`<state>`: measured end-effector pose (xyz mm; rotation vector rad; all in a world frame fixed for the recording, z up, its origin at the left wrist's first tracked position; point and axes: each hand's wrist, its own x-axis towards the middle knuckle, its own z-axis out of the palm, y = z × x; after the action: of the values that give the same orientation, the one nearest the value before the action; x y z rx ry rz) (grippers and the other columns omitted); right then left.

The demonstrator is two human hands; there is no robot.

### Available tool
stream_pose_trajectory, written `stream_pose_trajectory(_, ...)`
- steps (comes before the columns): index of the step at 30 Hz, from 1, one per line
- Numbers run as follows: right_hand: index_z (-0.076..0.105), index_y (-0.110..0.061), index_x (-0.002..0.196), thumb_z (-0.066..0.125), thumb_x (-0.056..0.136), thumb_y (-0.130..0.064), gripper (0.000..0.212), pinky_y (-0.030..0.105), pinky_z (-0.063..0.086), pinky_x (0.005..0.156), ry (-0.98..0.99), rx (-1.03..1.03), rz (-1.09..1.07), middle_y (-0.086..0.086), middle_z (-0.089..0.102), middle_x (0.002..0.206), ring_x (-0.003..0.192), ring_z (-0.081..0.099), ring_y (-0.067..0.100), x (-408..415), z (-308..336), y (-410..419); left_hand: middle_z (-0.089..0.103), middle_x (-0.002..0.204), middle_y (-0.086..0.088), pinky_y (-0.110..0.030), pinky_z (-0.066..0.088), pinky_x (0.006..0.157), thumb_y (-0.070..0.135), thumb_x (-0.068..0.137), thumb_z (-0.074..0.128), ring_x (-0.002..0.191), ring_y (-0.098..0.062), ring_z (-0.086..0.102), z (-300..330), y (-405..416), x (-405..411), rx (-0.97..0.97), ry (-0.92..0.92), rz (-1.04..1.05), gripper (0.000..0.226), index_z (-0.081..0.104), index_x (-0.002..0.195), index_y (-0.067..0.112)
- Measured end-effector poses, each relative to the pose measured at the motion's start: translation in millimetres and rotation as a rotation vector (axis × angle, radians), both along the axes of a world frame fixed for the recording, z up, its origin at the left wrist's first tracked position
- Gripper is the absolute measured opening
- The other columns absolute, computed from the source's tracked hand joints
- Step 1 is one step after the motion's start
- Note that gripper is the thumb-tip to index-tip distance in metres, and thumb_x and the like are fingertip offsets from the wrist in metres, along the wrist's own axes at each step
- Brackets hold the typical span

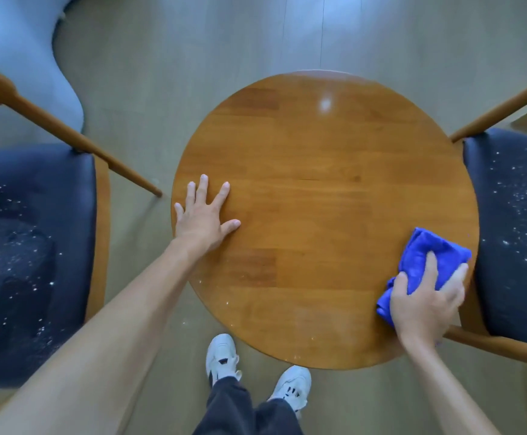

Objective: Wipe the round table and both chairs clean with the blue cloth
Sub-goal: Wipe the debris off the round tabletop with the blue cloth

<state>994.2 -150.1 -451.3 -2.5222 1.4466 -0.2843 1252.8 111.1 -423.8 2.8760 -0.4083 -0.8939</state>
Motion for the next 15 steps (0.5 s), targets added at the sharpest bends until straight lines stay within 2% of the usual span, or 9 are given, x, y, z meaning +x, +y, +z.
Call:
stream_pose_trajectory(3, 0.048, -0.011, 0.139, 0.062, 0.088, -0.021, 0.053, 0.055, 0.031, 0.104, -0.023, -0.008, -0.064, 0.031, 0.022, 0.152, 0.125, 0.036, 0.052, 7, -5, 76, -0.019, 0.16, -0.001, -0.055, 0.006, 0.118, 0.055, 0.091, 0.052, 0.147, -0.025, -0.016, -2, 0, 1, -0.014, -0.01, -0.004, 0.08, 0.002, 0.152, 0.04)
stream_pose_trajectory(8, 0.05, -0.015, 0.138, 0.063, 0.085, -0.029, 0.056, 0.052, 0.04, 0.099, -0.032, 0.086, 0.032, 0.029, 0.025, 0.151, 0.132, 0.035, 0.047, 82, 1, 205, -0.009, 0.162, 0.0, -0.056, 0.015, 0.115, 0.057, 0.09, 0.052, 0.148, -0.025, -0.007, -3, -1, 5, -0.015, -0.051, -0.032, 0.076, 0.01, 0.151, 0.041)
stream_pose_trajectory(12, 0.051, -0.022, 0.137, 0.063, 0.081, -0.033, 0.058, 0.048, 0.045, 0.099, -0.044, 0.09, 0.372, 0.025, 0.032, 0.15, 0.133, 0.041, 0.043, 119, 6, 282, 0.006, 0.161, -0.001, -0.055, 0.026, 0.112, 0.049, 0.097, 0.04, 0.146, -0.024, 0.003, 3, 2, 18, -0.099, -0.044, -0.012, 0.052, 0.03, 0.148, 0.039)
stream_pose_trajectory(15, 0.057, -0.023, 0.131, 0.059, 0.077, -0.023, 0.055, 0.045, 0.044, 0.1, -0.073, 0.073, 0.703, 0.021, 0.038, 0.148, 0.13, 0.045, 0.041, 98, 2, 291, 0.006, 0.16, -0.001, -0.054, 0.028, 0.111, 0.053, 0.095, 0.045, 0.145, -0.023, 0.003, 6, 3, 20, -0.089, -0.027, -0.025, 0.057, 0.029, 0.148, 0.039)
